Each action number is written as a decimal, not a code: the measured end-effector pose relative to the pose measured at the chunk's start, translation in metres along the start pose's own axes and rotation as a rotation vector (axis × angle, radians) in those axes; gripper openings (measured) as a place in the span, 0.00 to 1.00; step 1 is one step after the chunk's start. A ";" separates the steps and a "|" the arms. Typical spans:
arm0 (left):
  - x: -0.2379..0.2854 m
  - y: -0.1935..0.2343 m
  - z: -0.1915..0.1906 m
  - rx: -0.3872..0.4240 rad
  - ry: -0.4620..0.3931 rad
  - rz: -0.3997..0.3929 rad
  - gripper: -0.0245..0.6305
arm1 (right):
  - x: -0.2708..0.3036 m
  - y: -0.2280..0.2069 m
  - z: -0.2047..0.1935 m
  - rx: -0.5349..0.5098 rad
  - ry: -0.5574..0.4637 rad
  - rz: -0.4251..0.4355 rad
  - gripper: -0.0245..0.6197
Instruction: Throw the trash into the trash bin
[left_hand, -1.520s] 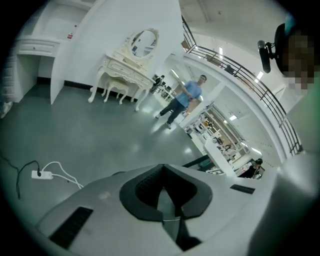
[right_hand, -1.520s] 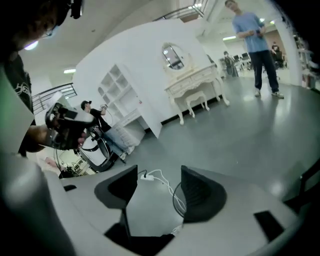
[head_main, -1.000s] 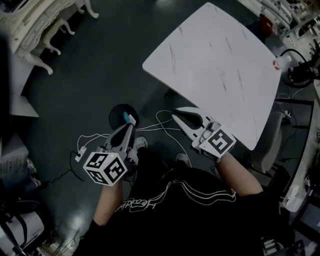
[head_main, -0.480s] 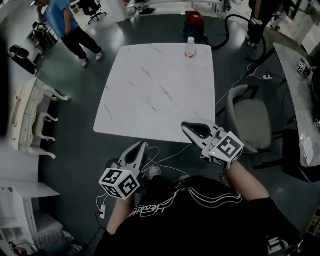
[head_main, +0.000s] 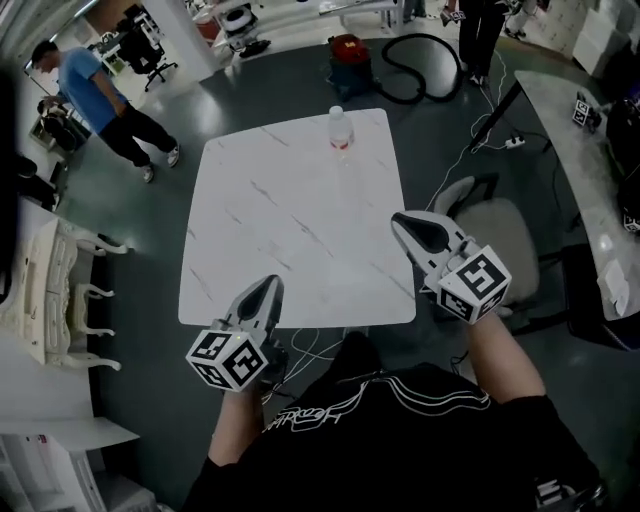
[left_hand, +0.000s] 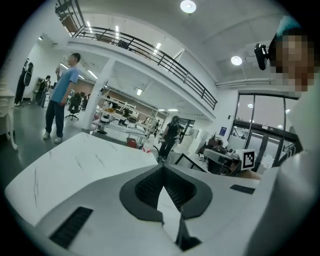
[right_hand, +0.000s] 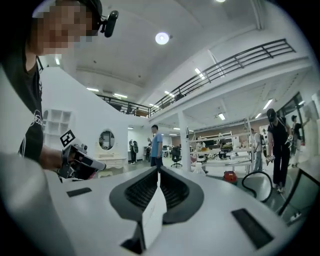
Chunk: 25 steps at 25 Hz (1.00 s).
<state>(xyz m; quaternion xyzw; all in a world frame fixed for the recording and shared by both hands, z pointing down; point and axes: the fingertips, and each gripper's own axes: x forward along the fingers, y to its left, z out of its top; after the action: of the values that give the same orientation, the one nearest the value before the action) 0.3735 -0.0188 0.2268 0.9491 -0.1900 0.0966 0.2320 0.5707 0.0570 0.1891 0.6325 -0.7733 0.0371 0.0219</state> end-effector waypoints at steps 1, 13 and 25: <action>0.009 0.007 0.009 -0.001 -0.004 -0.003 0.04 | 0.006 -0.010 0.005 -0.011 -0.006 -0.009 0.10; 0.108 0.078 0.048 -0.012 0.065 -0.058 0.04 | 0.141 -0.111 0.034 -0.014 -0.034 -0.012 0.23; 0.153 0.130 0.037 -0.068 0.128 -0.082 0.04 | 0.247 -0.184 -0.025 -0.003 0.124 -0.147 0.45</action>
<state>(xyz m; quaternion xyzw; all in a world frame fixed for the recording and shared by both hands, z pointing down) 0.4636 -0.1919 0.2888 0.9395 -0.1391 0.1412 0.2794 0.7015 -0.2187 0.2397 0.6840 -0.7221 0.0732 0.0735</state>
